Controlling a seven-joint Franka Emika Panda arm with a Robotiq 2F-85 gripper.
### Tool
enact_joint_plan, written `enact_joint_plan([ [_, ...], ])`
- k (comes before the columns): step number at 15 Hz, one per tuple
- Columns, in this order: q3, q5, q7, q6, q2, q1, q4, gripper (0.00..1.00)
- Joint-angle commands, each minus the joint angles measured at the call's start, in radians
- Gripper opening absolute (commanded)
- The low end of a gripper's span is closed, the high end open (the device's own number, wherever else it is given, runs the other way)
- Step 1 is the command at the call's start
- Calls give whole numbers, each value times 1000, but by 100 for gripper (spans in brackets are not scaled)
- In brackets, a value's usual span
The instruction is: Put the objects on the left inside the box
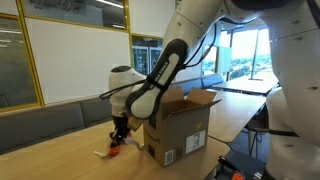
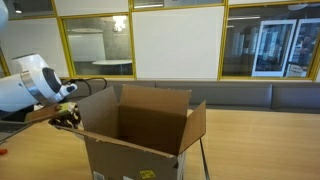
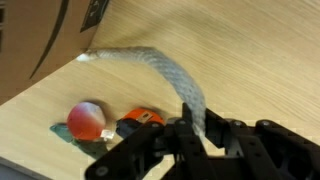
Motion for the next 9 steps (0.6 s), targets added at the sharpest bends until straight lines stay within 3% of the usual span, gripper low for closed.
enact_joint_plan([
  [1,58,-72,121,-96,-236,-55,-78,13],
  [4,146,-111,209,-206,-394,-135,-80,13],
  [9,270,-75,256,-366,-630,-289,-61,13],
])
